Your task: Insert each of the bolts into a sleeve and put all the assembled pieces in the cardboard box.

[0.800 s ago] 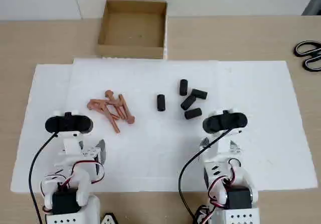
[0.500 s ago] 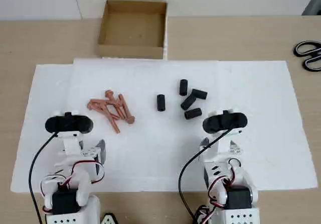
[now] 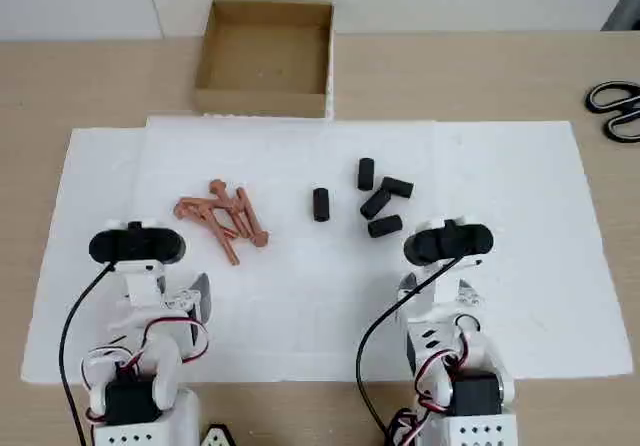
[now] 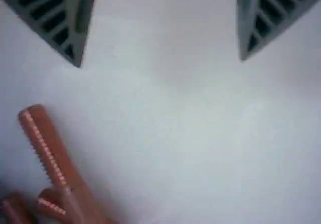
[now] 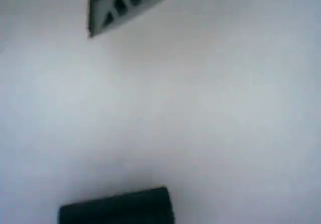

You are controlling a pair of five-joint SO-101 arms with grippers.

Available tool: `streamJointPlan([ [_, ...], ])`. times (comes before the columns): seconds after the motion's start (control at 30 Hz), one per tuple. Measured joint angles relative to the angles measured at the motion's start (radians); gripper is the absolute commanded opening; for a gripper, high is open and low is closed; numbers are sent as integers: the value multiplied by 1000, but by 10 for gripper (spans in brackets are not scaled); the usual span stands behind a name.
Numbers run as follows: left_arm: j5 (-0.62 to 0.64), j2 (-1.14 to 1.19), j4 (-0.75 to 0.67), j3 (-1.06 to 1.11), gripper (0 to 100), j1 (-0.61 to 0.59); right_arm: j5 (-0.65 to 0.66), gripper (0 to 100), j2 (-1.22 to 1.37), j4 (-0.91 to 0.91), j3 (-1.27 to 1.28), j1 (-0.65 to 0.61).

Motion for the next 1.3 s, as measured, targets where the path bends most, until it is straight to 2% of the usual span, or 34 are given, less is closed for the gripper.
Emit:
streamJointPlan([
  [0.1,0,0,-5,-17,195,-5,0,192,0,-11,-14,51],
  [0.27,-2,6,-6,-135,195,-117,6,192,0,-20,-135,224],
  [0.37,-48,91,-6,-227,195,-184,117,192,0,-12,-253,287],
  [0.5,-68,267,-6,-387,195,-221,319,192,-2,41,-423,275],
  [0.67,-72,586,48,-643,195,-221,348,192,103,66,-597,255],
  [0.8,-74,836,121,-830,195,-221,304,192,305,75,-761,250],
  [0.9,-74,976,155,-928,195,-222,270,192,529,147,-922,199],
  [1.03,-74,1096,193,-999,195,-222,256,192,885,328,-1181,61],
  [1.2,-80,1143,215,-1011,195,-184,239,192,1358,600,-1534,-132],
  [1.3,-80,1143,215,-1013,194,-169,236,192,1600,641,-1694,-180],
])
